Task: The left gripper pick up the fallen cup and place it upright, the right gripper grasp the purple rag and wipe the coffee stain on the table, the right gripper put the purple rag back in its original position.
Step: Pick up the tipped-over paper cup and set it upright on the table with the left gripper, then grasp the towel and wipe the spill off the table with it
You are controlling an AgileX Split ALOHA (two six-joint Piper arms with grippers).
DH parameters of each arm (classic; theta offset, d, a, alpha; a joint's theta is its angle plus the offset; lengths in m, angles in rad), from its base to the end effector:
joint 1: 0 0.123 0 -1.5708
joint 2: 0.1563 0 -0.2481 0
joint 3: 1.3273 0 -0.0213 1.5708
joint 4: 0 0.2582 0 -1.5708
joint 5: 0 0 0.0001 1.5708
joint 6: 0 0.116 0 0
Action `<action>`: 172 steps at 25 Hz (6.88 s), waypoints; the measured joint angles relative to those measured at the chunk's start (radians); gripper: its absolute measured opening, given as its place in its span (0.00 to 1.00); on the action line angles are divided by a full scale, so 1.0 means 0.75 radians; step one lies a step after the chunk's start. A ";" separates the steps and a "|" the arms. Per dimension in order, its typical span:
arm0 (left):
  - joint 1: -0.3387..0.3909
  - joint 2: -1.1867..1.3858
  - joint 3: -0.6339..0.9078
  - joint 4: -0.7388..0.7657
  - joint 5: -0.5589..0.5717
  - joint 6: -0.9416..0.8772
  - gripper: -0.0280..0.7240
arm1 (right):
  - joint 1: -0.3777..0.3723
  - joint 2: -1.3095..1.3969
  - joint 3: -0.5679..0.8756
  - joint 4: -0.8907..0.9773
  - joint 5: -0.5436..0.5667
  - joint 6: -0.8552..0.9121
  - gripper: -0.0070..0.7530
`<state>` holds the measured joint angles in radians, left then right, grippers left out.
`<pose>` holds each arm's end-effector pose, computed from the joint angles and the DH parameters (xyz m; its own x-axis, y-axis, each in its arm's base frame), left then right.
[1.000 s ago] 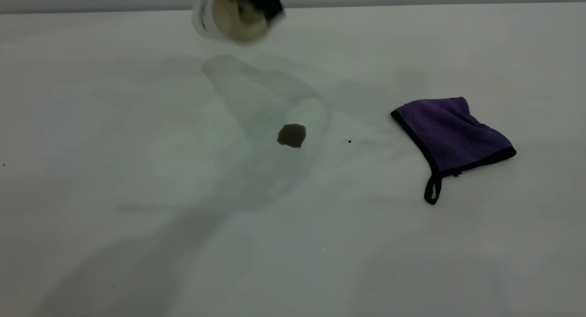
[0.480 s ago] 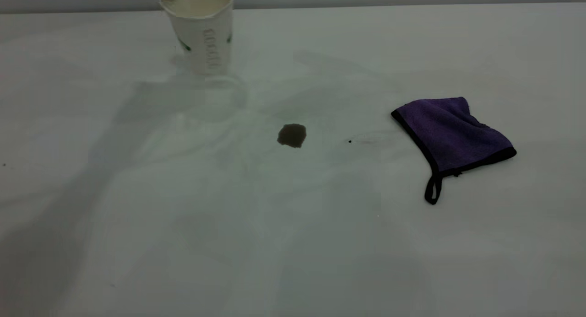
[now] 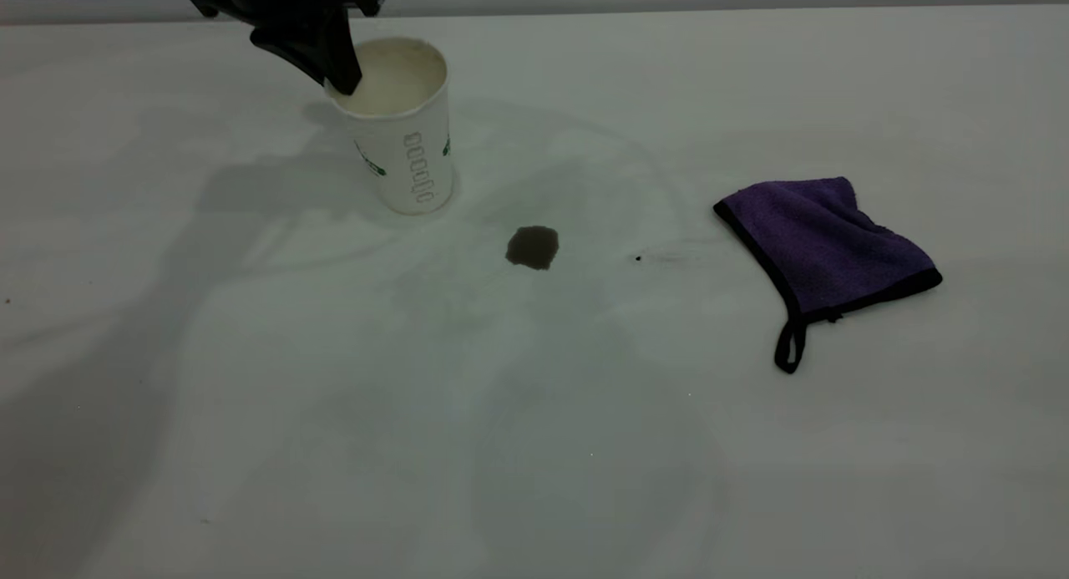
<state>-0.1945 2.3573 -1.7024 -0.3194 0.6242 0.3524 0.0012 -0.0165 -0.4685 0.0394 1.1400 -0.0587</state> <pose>0.4615 -0.1126 0.0430 -0.8753 0.2627 -0.4061 0.3409 0.9307 -0.1328 0.0576 0.0042 0.2529 -0.5357 -0.0428 -0.8433 -0.0540 0.9984 -0.0164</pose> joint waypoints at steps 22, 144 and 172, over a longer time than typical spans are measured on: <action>0.078 -0.987 -0.122 0.192 0.725 -0.005 0.80 | 0.000 0.000 0.000 0.000 0.000 0.000 0.32; 0.280 -3.169 1.610 0.296 0.682 -0.295 0.42 | 0.169 2.474 -0.753 0.096 -0.818 -0.266 0.95; 0.280 -3.169 1.610 0.296 0.681 -0.295 0.42 | 0.224 3.303 -1.281 0.133 -0.891 -0.301 0.45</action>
<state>0.0154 -0.0193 -0.4951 -0.0978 1.1347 0.1310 0.1692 2.4607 -1.4294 0.1392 0.4719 -0.2841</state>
